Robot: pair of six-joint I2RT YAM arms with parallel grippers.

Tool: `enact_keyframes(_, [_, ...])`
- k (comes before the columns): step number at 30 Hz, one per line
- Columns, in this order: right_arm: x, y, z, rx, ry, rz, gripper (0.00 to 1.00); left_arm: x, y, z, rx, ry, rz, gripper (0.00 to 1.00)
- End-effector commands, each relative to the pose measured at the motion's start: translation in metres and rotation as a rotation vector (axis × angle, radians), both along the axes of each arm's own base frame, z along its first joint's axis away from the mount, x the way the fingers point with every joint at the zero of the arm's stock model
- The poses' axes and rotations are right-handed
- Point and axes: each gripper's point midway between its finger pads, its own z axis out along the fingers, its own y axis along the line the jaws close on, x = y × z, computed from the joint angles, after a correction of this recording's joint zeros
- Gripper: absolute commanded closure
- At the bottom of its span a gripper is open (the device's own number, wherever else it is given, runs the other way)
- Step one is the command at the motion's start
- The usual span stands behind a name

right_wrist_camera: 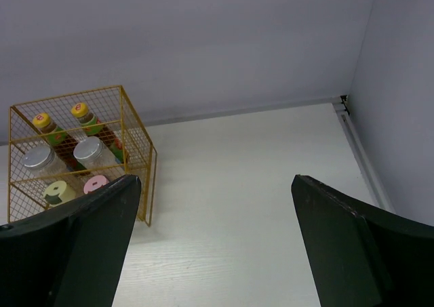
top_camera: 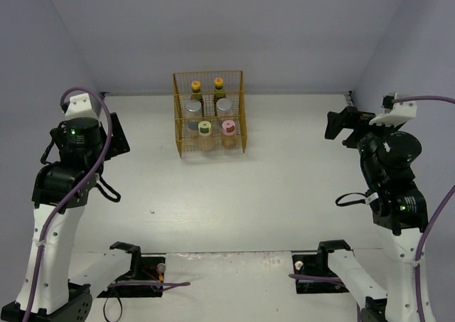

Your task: Organize the condiment bottles

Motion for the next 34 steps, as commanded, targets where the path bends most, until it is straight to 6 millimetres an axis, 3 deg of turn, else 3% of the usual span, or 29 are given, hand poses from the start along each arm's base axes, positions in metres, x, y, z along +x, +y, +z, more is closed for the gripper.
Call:
enact_keyframes(1, [0.008, -0.003, -0.017, -0.031, 0.039, -0.019, 0.00, 0.000, 0.005, 0.022, 0.017, -0.062, 0.016, 0.03])
enact_keyframes(14, [0.007, 0.007, 0.004, -0.033, -0.047, 0.040, 0.00, 0.006, -0.022, 0.020, -0.065, -0.063, -0.111, 0.03])
enact_keyframes(34, [0.018, 0.016, 0.012, -0.071, -0.074, 0.064, 0.00, 0.009, -0.025, 0.017, -0.074, -0.102, -0.123, 0.03])
